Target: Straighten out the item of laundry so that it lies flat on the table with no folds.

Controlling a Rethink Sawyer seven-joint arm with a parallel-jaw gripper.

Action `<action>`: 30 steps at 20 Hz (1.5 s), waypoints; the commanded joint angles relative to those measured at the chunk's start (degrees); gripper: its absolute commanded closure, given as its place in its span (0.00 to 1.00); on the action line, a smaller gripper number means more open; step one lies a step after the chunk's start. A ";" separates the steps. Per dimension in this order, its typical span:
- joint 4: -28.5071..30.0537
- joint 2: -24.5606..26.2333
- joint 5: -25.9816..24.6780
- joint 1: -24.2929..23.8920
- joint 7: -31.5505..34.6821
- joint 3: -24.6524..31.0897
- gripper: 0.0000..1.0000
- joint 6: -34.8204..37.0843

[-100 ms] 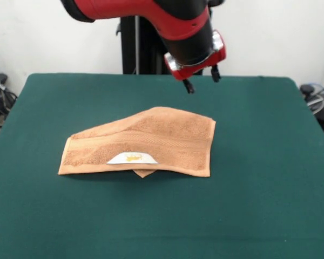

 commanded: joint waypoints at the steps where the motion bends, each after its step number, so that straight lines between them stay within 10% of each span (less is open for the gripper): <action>1: 2.83 5.36 1.13 -1.46 5.38 1.56 0.00 -6.38; 30: -14.97 18.28 0.70 2.49 5.40 2.44 0.00 -1.14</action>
